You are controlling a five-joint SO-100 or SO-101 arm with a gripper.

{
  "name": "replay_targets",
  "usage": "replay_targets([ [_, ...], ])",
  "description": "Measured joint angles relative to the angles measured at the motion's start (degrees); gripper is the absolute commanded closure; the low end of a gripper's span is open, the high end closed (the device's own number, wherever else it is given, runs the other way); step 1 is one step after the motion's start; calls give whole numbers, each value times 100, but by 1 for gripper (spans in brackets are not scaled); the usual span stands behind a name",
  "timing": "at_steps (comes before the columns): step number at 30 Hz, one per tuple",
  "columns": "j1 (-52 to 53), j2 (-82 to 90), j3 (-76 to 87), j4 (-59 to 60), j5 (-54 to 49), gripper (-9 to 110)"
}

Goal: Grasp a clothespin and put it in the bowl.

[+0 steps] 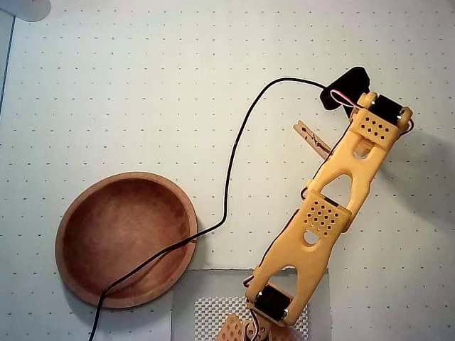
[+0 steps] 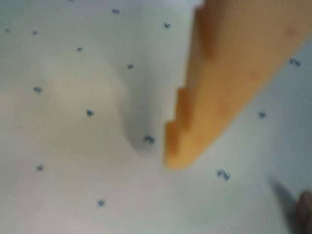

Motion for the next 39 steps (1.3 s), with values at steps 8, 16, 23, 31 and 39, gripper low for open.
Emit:
replay_targets([
  [8, -773, 0, 0, 0, 0, 57],
  [16, -1556, 0, 0, 0, 0, 57],
  [23, -2276, 0, 0, 0, 0, 58],
  [31, -2435, 0, 0, 0, -606, 58],
  [39, -2417, 0, 0, 0, -1055, 57],
])
